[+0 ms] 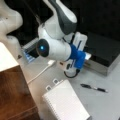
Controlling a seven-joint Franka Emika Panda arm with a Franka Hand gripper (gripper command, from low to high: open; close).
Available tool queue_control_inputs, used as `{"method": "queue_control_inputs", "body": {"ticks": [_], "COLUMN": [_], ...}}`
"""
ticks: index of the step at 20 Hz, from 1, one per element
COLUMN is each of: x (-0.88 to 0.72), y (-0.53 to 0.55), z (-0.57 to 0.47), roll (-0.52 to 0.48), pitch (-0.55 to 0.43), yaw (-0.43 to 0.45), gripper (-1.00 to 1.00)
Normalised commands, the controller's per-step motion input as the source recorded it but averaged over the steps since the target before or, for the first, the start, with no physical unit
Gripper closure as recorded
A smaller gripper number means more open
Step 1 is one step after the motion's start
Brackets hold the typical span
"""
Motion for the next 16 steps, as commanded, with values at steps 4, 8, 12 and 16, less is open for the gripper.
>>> {"method": "queue_control_inputs", "body": {"ticks": [4, 8, 12, 16], "x": [-0.09, -0.01, 0.03, 0.03], "y": [-0.01, 0.02, 0.03, 0.03], "z": [-0.20, -0.21, -0.17, -0.10], "roll": [0.311, 0.257, 0.249, 0.211], "pitch": [-0.112, -0.096, -0.085, -0.094], "yaw": [-0.116, -0.099, -0.083, -0.076], "gripper": [-1.00, -1.00, -1.00, -1.00]}}
